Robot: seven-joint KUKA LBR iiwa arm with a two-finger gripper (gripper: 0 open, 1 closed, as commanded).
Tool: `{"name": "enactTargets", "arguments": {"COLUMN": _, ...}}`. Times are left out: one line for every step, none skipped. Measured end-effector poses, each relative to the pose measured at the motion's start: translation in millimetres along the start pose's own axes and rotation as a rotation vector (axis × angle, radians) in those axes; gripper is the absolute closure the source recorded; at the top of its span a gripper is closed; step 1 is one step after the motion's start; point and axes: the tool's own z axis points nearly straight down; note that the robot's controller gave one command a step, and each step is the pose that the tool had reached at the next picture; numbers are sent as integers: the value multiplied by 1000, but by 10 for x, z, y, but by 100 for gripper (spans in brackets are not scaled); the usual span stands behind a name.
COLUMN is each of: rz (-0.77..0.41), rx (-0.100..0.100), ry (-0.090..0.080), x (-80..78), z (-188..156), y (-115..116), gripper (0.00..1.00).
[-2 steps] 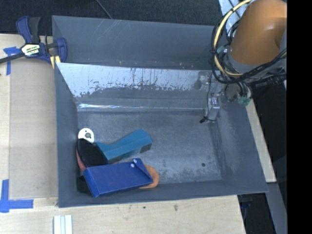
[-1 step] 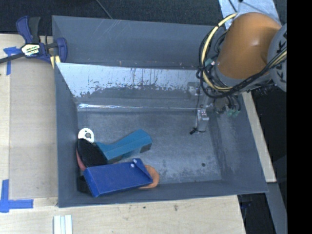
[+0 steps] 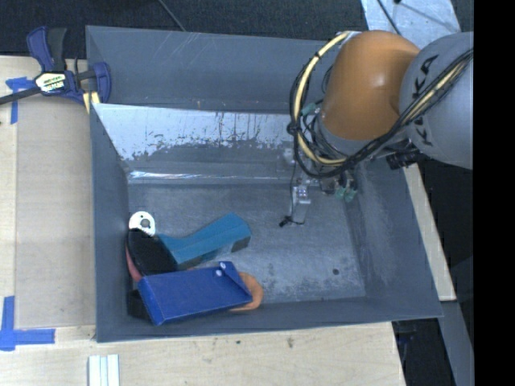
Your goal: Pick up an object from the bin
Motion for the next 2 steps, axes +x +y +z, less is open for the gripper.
{"name": "enactTargets", "arguments": {"rz": 17, "rx": -1, "ry": 1, "x": 3, "z": 48, "y": 165, "gripper": 0}}
{"name": "enactTargets", "arguments": {"rz": -149, "rx": -2, "ry": 5, "x": -51, "z": -342, "y": 74, "gripper": 0}}
